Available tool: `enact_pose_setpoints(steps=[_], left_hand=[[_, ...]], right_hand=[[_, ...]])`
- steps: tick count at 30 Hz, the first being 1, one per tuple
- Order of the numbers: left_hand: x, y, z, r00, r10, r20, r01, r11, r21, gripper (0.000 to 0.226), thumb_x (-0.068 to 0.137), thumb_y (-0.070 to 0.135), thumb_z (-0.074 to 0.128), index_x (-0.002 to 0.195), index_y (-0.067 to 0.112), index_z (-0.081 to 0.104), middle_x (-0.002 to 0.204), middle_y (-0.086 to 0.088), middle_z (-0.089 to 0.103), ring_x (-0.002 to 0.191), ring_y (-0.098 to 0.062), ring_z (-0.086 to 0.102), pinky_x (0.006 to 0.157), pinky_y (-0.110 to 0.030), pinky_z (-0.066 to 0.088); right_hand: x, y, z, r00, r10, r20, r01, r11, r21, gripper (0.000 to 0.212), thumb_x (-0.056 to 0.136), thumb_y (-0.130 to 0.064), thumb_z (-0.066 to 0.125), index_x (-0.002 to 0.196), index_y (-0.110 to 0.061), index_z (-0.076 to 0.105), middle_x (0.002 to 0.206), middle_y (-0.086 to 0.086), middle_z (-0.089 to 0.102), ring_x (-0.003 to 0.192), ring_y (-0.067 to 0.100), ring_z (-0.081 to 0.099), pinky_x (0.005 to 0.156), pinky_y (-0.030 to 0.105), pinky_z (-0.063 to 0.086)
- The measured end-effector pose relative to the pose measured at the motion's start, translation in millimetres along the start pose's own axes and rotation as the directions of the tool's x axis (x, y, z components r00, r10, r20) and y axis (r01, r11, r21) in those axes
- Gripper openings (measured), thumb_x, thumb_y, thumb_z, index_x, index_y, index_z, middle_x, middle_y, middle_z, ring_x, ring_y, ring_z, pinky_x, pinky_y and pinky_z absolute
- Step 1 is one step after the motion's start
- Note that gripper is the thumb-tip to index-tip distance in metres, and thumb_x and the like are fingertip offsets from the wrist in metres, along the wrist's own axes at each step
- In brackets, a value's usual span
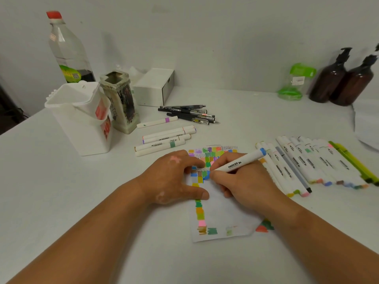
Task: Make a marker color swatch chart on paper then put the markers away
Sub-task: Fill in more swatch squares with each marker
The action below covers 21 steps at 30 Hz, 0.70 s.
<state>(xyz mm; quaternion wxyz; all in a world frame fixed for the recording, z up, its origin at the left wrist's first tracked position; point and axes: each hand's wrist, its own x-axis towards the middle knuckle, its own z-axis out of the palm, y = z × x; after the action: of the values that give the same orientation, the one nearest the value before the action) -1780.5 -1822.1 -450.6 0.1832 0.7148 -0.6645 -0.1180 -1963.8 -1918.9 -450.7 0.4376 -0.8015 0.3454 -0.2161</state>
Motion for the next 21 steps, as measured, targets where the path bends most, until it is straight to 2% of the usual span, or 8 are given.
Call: enact_pose_setpoints(steps=[11, 21], left_hand=[[-1.3, 3.0, -2.4, 1.0, -0.021, 0.023, 0.021, 1.0, 0.0, 0.081, 0.066, 0.073, 0.072, 0.137, 0.04, 0.053, 0.096, 0.024, 0.046, 0.091, -0.003, 0.049, 0.072, -0.01, 0.034], [-1.1, 3.5, -2.7, 0.998, -0.046, 0.047, 0.046, 0.999, 0.019, 0.08, 0.067, 0.072, 0.072, 0.137, 0.04, 0.051, 0.1, 0.021, 0.049, 0.093, -0.003, 0.05, 0.073, -0.012, 0.036]], right_hand=[[1.0, 2.2, 1.0, 0.999, 0.004, -0.034, -0.004, 1.0, 0.001, 0.011, 0.085, -0.025, 0.072, 0.082, -0.035, 0.069, 0.06, 0.0, 0.071, 0.051, 0.013, 0.067, 0.052, 0.025, 0.055], [1.2, 2.4, 1.6, 0.999, 0.005, -0.033, -0.005, 1.0, 0.008, 0.008, 0.083, -0.023, 0.071, 0.077, -0.027, 0.068, 0.056, -0.005, 0.067, 0.043, 0.007, 0.062, 0.044, 0.014, 0.045]])
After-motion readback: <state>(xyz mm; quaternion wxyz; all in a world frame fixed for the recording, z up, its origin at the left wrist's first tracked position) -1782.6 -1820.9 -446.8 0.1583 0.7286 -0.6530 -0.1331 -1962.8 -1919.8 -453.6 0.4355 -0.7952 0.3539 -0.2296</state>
